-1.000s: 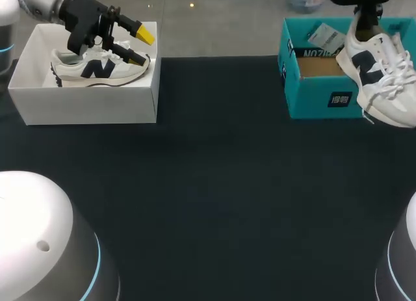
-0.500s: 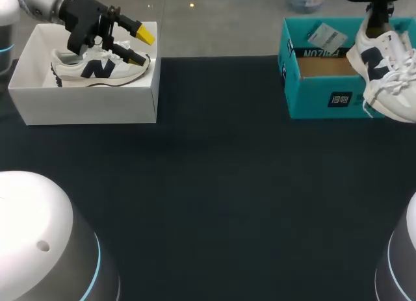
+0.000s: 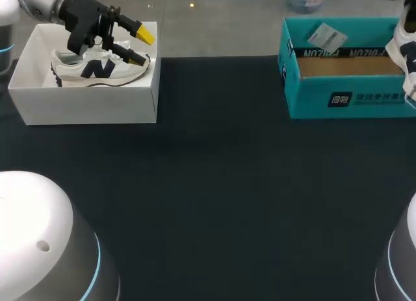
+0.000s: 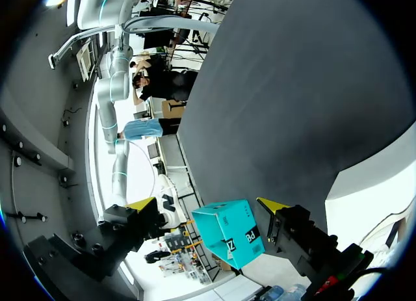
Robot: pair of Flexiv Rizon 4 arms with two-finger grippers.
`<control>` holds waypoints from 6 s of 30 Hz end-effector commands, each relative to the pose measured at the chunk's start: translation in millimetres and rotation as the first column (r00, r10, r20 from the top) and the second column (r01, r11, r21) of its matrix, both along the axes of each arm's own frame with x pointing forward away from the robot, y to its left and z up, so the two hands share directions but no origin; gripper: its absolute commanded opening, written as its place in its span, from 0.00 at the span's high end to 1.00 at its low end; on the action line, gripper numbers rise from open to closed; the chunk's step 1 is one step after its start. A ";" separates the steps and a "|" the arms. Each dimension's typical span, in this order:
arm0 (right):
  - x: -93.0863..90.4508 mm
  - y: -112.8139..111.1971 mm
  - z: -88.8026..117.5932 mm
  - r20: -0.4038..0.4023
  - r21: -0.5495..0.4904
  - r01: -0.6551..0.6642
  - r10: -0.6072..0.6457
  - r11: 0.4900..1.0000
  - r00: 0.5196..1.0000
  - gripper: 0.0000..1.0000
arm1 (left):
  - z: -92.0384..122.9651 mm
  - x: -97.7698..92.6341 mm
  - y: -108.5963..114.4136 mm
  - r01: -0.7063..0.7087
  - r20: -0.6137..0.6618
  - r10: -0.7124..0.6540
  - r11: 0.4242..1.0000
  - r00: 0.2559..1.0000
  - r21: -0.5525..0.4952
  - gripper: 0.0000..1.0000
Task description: Take the shoe out of the shoebox, open the shoe tongue, remove and reinsert the insole, then place the shoe into the shoebox
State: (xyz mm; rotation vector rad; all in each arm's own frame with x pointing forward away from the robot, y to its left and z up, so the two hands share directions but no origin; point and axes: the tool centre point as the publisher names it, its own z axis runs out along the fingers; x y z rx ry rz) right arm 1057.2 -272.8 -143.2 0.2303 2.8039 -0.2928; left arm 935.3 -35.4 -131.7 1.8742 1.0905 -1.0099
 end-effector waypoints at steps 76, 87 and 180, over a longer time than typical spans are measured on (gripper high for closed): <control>25.7 -84.7 -17.8 0.039 0.340 0.937 -0.994 -0.081 -0.100 1.00 | 0.4 -0.1 0.2 0.001 0.001 -0.001 1.000 1.000 0.002 0.00; 26.3 -81.1 -64.2 0.053 0.339 0.931 -0.985 -0.137 -0.164 1.00 | 0.4 -0.1 0.2 0.001 0.001 -0.001 1.000 1.000 0.002 0.00; -13.4 53.4 -1.8 -0.151 0.455 0.866 -0.976 -0.208 -0.155 0.00 | 0.4 -0.1 0.2 0.001 0.001 -0.001 1.000 1.000 0.002 0.00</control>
